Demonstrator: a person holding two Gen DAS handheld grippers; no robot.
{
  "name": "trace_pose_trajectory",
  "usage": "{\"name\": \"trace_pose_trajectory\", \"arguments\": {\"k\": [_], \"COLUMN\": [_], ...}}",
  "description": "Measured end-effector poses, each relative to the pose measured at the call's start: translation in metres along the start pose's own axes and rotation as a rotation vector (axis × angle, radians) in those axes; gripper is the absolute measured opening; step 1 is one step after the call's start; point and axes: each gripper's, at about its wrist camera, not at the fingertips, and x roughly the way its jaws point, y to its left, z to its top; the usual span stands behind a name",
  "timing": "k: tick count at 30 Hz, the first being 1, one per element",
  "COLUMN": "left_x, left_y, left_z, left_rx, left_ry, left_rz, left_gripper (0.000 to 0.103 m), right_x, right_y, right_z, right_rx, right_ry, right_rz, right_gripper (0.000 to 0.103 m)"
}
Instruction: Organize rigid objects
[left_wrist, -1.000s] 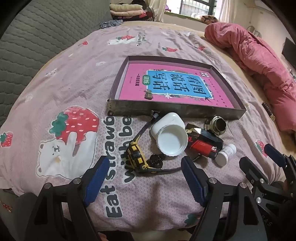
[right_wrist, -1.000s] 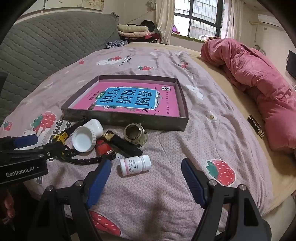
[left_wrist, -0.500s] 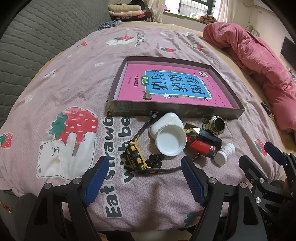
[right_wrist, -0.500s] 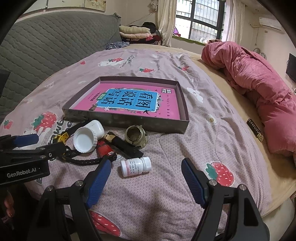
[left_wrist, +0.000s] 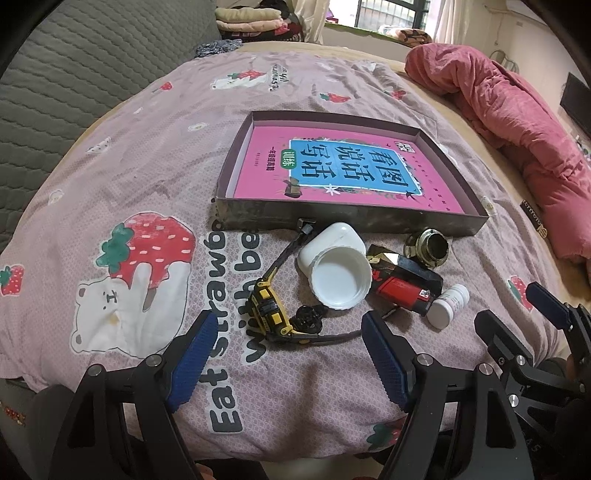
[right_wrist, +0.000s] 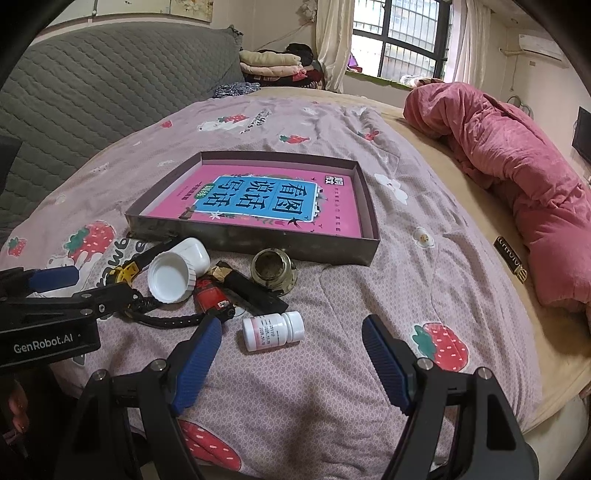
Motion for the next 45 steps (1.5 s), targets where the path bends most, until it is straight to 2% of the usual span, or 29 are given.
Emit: {"name": "trace_pose_trajectory", "arguments": {"k": [19,36,45], "left_x": [0.002,0.018,0.034], "left_y": [0.007,0.031,0.034], "left_z": [0.000,0.004,0.004], "left_rx": [-0.010,-0.069,-0.092], "left_ry": [0.002,0.034,0.080], "left_rz": [0.010,0.028,0.026], "left_gripper": [0.081,0.081,0.081], "right_x": [0.001,0.016,0.027], "right_y": [0.000,-0.006,-0.012], "right_z": [-0.001,-0.005,-0.006], "right_rx": [0.001,0.024,0.057], "right_ry": [0.004,0.036,0.055], "right_rz": [0.001,-0.002,-0.003], "right_gripper": [0.078,0.078,0.078]}}
